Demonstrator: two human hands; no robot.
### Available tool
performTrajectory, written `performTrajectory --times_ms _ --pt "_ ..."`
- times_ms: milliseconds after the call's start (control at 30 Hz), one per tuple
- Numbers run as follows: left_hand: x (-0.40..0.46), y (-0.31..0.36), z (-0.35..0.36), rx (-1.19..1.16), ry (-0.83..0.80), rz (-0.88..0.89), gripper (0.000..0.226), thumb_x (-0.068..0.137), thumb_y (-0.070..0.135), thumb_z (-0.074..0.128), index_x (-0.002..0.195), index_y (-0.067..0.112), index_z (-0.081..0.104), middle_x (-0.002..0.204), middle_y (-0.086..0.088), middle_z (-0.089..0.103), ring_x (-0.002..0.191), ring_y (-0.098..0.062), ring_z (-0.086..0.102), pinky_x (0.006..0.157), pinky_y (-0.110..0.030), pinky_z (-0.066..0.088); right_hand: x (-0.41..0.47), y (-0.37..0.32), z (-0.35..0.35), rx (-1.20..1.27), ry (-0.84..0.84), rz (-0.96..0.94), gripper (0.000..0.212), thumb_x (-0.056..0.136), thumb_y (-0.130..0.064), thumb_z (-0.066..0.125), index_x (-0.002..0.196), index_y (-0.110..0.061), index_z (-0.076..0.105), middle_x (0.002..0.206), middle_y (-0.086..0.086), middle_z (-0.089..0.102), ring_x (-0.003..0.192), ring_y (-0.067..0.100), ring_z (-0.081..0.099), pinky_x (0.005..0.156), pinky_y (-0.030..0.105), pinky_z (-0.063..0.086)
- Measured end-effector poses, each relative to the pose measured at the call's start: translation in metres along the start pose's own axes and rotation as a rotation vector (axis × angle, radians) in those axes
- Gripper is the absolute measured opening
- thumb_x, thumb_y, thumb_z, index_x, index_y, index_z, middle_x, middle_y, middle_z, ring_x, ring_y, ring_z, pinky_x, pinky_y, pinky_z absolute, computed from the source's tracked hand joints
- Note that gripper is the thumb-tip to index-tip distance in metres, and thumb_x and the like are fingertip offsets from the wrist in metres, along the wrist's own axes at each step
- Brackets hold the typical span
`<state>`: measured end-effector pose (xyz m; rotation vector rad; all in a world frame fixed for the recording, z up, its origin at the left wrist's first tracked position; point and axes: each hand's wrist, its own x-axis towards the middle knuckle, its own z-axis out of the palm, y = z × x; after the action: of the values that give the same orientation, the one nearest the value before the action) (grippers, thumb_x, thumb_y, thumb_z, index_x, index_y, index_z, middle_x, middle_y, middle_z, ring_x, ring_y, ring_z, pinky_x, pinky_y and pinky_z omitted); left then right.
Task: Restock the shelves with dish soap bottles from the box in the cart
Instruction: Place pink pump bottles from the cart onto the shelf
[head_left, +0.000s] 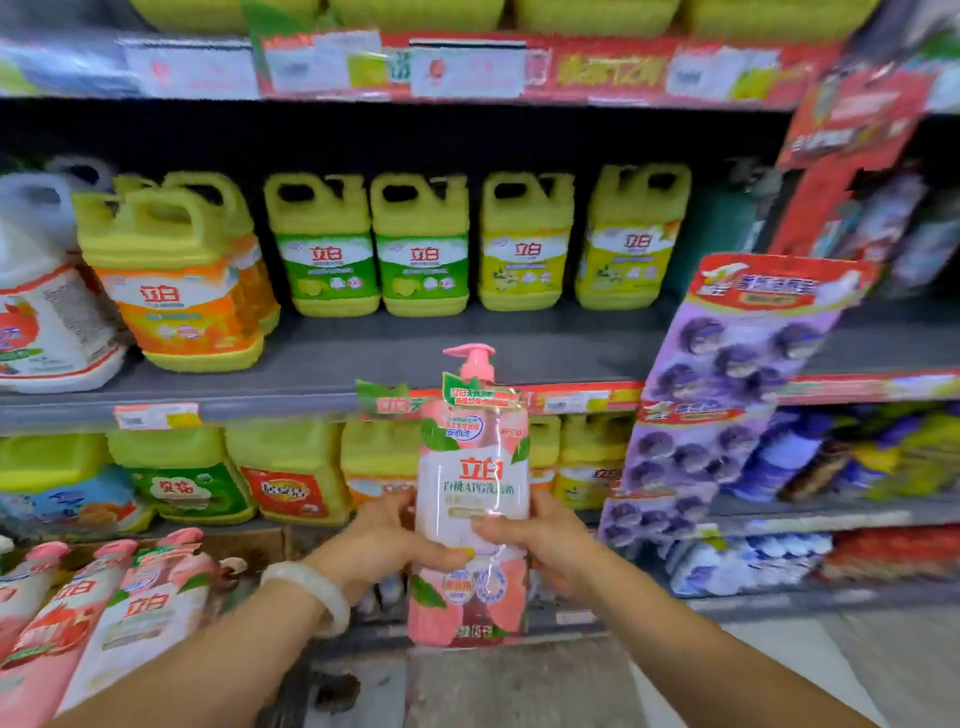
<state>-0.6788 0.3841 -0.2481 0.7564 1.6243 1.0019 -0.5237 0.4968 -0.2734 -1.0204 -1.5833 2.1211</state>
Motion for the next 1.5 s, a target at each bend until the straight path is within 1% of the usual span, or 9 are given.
performTrajectory --times_ms 267,400,567,733,1033,1200,1300,1400,1500 --pt "0.047 0.082 0.229 0.093 -0.214 0.232 0.051 0.061 -0.022 0.074 0.089 0.019 0.061 0.072 0.012 0.074 0.063 0.002 0.068 0.056 -0.015 0.053 -0.118 -0.021 -0.209 0.005 0.259 -0.205 0.059 0.060 -0.001 0.079 0.115 -0.005 0.059 0.108 0.011 0.072 0.095 0.023 0.070 0.078 0.031 0.057" --pt "0.072 0.106 0.326 0.183 -0.357 0.284 0.058 0.058 -0.023 0.075 0.109 0.003 0.062 0.094 -0.003 0.074 0.074 -0.005 0.070 0.065 -0.022 0.056 -0.174 -0.020 -0.293 0.033 0.390 -0.260 0.056 0.058 -0.004 0.076 0.112 -0.007 0.060 0.104 0.010 0.073 0.093 0.023 0.070 0.074 0.029 0.056" --pt "0.106 0.144 0.413 0.243 -0.427 0.339 0.067 0.047 0.000 0.088 0.104 0.019 0.058 0.098 0.005 0.073 0.088 -0.009 0.070 0.078 -0.032 0.059 -0.210 -0.028 -0.378 0.050 0.510 -0.331 0.057 0.061 -0.004 0.075 0.116 -0.007 0.058 0.109 0.014 0.071 0.101 0.031 0.068 0.084 0.040 0.055" --pt "0.154 0.194 0.477 0.246 -0.474 0.444 0.063 0.058 -0.009 0.082 0.103 0.022 0.052 0.092 0.012 0.067 0.073 0.008 0.060 0.054 -0.007 0.049 -0.205 -0.055 -0.457 0.034 0.584 -0.397 0.059 0.064 -0.004 0.076 0.119 -0.006 0.056 0.111 0.015 0.070 0.103 0.032 0.067 0.087 0.042 0.055" --pt "0.301 0.311 0.560 0.198 -0.428 0.582 0.072 0.052 -0.004 0.086 0.114 0.017 0.055 0.103 0.007 0.069 0.090 -0.004 0.067 0.071 -0.020 0.056 -0.132 -0.162 -0.614 -0.068 0.615 -0.472 0.045 0.074 0.009 0.068 0.111 -0.012 0.058 0.101 0.009 0.074 0.095 0.024 0.070 0.073 0.027 0.057" --pt "0.377 0.351 0.587 0.194 -0.333 0.625 0.095 0.032 0.025 0.087 0.119 0.020 0.050 0.112 0.006 0.066 0.101 -0.011 0.064 0.083 -0.039 0.058 -0.073 -0.198 -0.690 -0.072 0.570 -0.477 0.063 0.063 0.002 0.076 0.121 -0.006 0.051 0.107 0.014 0.071 0.097 0.028 0.069 0.076 0.032 0.056" --pt "0.406 0.358 0.599 0.214 -0.287 0.616 0.085 0.040 0.012 0.088 0.116 0.020 0.050 0.107 0.006 0.066 0.096 -0.007 0.065 0.074 -0.032 0.060 -0.044 -0.202 -0.722 -0.061 0.542 -0.453 0.064 0.062 0.000 0.075 0.120 -0.005 0.050 0.108 0.016 0.071 0.097 0.029 0.069 0.077 0.034 0.056" --pt "0.434 0.363 0.612 0.214 -0.266 0.617 0.063 0.054 -0.006 0.084 0.092 0.033 0.054 0.091 0.015 0.067 0.077 0.004 0.066 0.059 -0.018 0.056 -0.020 -0.209 -0.751 -0.067 0.494 -0.428 0.065 0.060 0.001 0.075 0.120 -0.004 0.050 0.106 0.013 0.072 0.095 0.026 0.070 0.075 0.031 0.056" --pt "0.457 0.362 0.621 0.214 -0.206 0.597 0.067 0.051 0.006 0.087 0.103 0.032 0.054 0.099 0.014 0.068 0.092 -0.002 0.065 0.067 -0.015 0.054 -0.001 -0.214 -0.773 -0.055 0.428 -0.433 0.065 0.060 0.006 0.074 0.119 -0.003 0.048 0.103 0.011 0.072 0.093 0.025 0.070 0.074 0.031 0.056"
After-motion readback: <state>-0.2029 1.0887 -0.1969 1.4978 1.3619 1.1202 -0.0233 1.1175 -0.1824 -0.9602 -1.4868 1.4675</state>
